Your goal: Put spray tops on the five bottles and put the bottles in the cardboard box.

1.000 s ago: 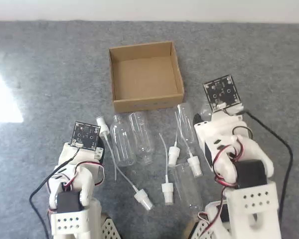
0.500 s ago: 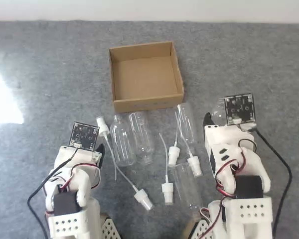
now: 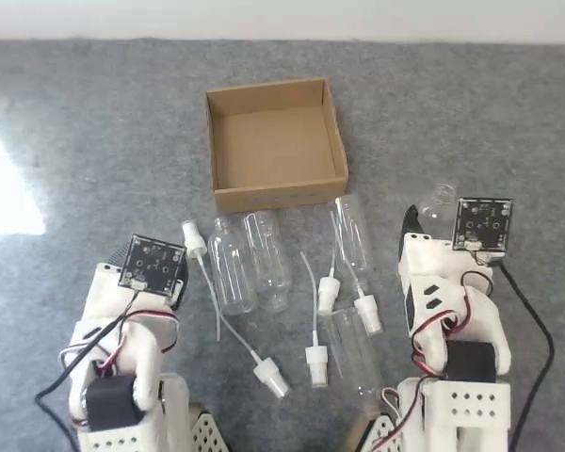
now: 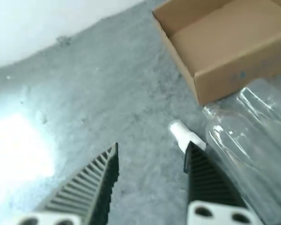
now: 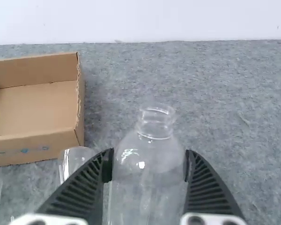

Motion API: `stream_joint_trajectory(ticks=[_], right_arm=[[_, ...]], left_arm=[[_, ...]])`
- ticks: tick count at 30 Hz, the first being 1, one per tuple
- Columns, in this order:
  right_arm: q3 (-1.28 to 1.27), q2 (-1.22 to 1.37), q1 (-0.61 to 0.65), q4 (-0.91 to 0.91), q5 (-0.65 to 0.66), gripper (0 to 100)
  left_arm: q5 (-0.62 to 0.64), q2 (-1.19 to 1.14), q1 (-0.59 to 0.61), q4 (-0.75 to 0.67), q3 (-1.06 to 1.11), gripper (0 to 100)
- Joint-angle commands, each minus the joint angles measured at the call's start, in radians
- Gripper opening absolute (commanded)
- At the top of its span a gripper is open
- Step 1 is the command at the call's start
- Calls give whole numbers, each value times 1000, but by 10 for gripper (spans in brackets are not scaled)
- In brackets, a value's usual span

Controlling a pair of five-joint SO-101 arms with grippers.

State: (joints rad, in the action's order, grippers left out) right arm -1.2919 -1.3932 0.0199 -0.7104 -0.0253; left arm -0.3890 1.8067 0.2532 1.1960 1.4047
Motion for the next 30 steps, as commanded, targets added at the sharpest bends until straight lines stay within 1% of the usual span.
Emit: stream_joint_trajectory(ticks=[1, 4, 9, 16, 19, 24, 30], right_arm=[[14, -18, -4, 28, -11, 107], [14, -18, -1, 27, -11, 107], [5, -18, -1, 35, -11, 107], [5, -18, -1, 35, -11, 107], [2, -18, -1, 35, -11, 107], [0, -18, -1, 35, -11, 107], [0, -18, -1, 33, -9, 107]], left_arm=[[-37, -38, -3, 17, -104, 215], [-40, -164, -3, 15, -159, 214], [-34, -446, -2, 14, -298, 214], [71, -749, -5, 9, -427, 214], [135, -850, -5, 3, -478, 214], [239, -1000, -5, -71, -506, 214], [307, -1134, -5, -161, -506, 214]])
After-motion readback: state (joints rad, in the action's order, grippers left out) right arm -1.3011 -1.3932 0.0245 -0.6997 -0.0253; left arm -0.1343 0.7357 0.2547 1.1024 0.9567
